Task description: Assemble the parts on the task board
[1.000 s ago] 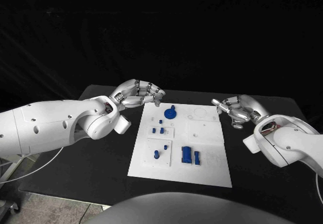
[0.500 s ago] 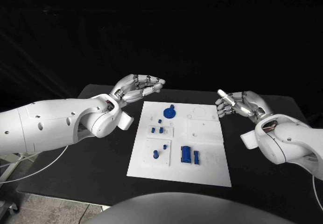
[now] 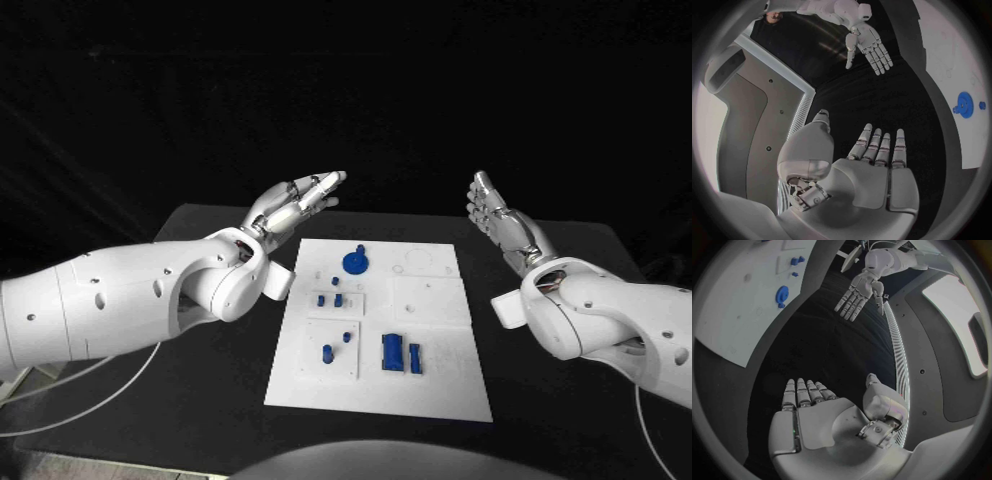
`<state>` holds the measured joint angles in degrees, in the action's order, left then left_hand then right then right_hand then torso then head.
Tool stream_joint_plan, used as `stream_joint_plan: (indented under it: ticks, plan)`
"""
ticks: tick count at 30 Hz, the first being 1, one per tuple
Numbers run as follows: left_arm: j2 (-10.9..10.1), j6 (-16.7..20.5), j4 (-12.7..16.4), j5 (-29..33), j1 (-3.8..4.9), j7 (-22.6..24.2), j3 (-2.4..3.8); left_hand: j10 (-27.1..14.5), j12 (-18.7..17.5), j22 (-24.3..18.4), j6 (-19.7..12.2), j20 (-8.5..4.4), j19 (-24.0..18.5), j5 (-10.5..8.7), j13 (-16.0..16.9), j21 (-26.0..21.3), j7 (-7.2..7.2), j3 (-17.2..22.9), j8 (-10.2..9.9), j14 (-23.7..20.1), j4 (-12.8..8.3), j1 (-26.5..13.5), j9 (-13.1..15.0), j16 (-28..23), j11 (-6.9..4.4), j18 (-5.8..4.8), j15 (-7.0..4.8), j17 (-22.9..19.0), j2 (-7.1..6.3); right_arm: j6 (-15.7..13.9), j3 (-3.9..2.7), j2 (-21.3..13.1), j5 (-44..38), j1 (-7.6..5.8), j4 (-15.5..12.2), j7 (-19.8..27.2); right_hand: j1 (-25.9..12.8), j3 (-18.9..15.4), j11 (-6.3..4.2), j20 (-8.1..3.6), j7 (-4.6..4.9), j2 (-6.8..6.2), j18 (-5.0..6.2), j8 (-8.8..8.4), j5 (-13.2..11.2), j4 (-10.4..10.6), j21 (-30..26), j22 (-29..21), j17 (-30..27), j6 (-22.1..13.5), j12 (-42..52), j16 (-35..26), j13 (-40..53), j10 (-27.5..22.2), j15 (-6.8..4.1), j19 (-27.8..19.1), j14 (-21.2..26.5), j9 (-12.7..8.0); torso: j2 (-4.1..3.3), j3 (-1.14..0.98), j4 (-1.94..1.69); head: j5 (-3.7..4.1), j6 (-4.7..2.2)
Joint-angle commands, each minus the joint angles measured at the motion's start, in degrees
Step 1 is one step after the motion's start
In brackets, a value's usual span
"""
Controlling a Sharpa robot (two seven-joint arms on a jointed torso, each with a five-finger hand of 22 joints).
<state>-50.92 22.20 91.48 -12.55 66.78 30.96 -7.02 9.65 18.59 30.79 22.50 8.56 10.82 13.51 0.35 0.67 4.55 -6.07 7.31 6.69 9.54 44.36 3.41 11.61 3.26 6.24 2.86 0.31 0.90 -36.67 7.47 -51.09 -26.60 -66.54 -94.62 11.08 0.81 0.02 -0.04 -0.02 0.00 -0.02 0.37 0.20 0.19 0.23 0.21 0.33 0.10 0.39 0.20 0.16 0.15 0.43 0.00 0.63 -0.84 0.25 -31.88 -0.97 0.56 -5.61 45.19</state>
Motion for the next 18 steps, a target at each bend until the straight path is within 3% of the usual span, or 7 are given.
stream_joint_plan:
  ticks: [1, 2, 8, 9, 11, 12, 18]
  plan:
    - [2.07, 11.06, -0.51, 6.50, -2.10, -0.45, 2.01, -3.21, -6.08, -10.12, -7.31, -2.85, -3.53, -4.46, -0.35, -0.67, -4.55, 1.98, -2.39, -2.25, -3.17, -14.58, -3.41, -3.81, -3.26, -1.87, -2.86, -0.31, -0.90, -3.36, -1.70, 1.67, 11.02, 1.64, 1.33, 8.29, -0.81, -0.02, 0.04, 0.02, 0.00, 0.02, -0.37, -0.20, -0.19, -0.23, -0.21, -0.33, -0.10, -0.39, -0.20, -0.16, -0.15, -0.43, 0.00, -0.63, 0.84, -0.25, 0.30, 0.40, -0.24, 2.10, -3.97]
    - [2.66, 12.58, -0.65, 7.35, -2.73, -0.55, 2.71, -3.51, -6.64, -11.02, -8.01, -3.13, -3.81, -4.84, -0.35, -0.67, -4.55, 6.07, -2.61, -2.49, -3.42, -15.87, -3.41, -4.16, -3.26, -6.24, -2.86, -0.31, -0.90, -3.84, -2.37, 2.22, 12.83, 2.19, 1.71, 9.50, -0.81, -0.02, 0.04, 0.02, 0.00, 0.02, -0.37, -0.20, -0.19, -0.23, -0.21, -0.33, -0.10, -0.39, -0.20, -0.16, -0.15, -0.43, 0.00, -0.63, 0.84, -0.25, 0.35, 0.47, -0.28, 2.54, -4.83]
    - [5.22, 19.28, -1.28, 11.08, -5.52, -0.99, 5.80, -4.65, -9.10, -15.09, -10.98, -4.27, -5.24, -6.64, -0.35, -0.67, -4.55, 6.07, -7.31, -6.69, -4.76, -21.74, -3.41, -5.68, -3.26, -6.24, -2.86, -0.31, -0.90, -6.08, -5.55, 4.82, 21.40, 4.80, 3.55, 15.23, -0.81, -0.02, 0.04, 0.02, 0.00, 0.02, -0.37, -0.20, -0.19, -0.23, -0.21, -0.33, -0.10, -0.39, -0.20, -0.16, -0.15, -0.43, 0.00, -0.63, 0.84, -0.25, 0.58, 0.80, -0.46, 4.56, -8.75]
    - [5.62, 20.34, -1.38, 11.67, -5.96, -1.06, 6.29, -4.83, -9.65, -16.00, -11.68, -8.56, -5.52, -7.02, -0.35, -0.67, -4.55, 6.07, -7.31, -6.69, -5.10, -23.04, -3.41, -6.04, -3.26, -6.24, -2.86, -0.31, -0.90, -6.49, -6.12, 5.29, 22.94, 5.27, 3.88, 16.26, -0.81, -0.02, 0.04, 0.02, 0.00, 0.02, -0.37, -0.20, -0.19, -0.23, -0.21, -0.33, -0.10, -0.39, -0.20, -0.16, -0.15, -0.43, 0.00, -0.63, 0.84, -0.25, 0.62, 0.85, -0.49, 4.91, -9.43]
    - [5.99, 21.30, -1.47, 12.21, -6.37, -1.12, 6.74, -5.17, -10.24, -16.99, -12.42, -8.56, -5.96, -7.46, -0.35, -0.67, -4.55, 6.07, -7.31, -6.69, -5.44, -24.47, -3.41, -6.37, -3.26, -6.24, -2.86, -0.31, -0.90, -6.90, -6.70, 5.77, 24.52, 5.75, 4.22, 17.32, -0.81, -0.02, 0.04, 0.02, 0.00, 0.02, -0.37, -0.20, -0.19, -0.23, -0.21, -0.33, -0.10, -0.39, -0.20, -0.16, -0.15, -0.43, 0.00, -0.63, 0.84, -0.25, 0.66, 0.91, -0.53, 5.25, -10.11]
    - [6.06, 21.48, -1.49, 12.31, -6.44, -1.13, 6.82, -5.26, -10.49, -17.39, -12.67, -8.56, -6.18, -7.62, -0.35, -0.67, -4.55, 6.07, -7.31, -6.69, -9.54, -25.05, -3.41, -6.52, -3.26, -6.24, -2.86, -0.31, -0.90, -6.99, -6.83, 5.87, 24.86, 5.86, 4.29, 17.55, -0.81, -0.02, 0.04, 0.02, 0.00, 0.02, -0.37, -0.20, -0.19, -0.23, -0.21, -0.33, -0.10, -0.39, -0.20, -0.16, -0.15, -0.43, 0.00, -0.63, 0.84, -0.25, 0.66, 0.92, -0.53, 5.32, -10.24]
    - [6.23, 21.91, -1.53, 12.55, -6.62, -1.16, 7.02, -9.65, -12.31, -20.39, -14.87, -8.56, -10.82, -8.96, -0.35, -0.67, -4.55, 6.07, -7.31, -6.69, -9.54, -29.35, -3.41, -11.61, -3.26, -6.24, -2.86, -0.31, -0.90, -7.45, -7.47, 6.40, 26.60, 6.38, 4.66, 18.71, -0.81, -0.02, 0.04, 0.02, 0.00, 0.02, -0.37, -0.20, -0.19, -0.23, -0.21, -0.33, -0.10, -0.39, -0.20, -0.16, -0.15, -0.43, 0.00, -0.63, 0.84, -0.25, 0.70, 0.97, -0.56, 5.61, -10.81]
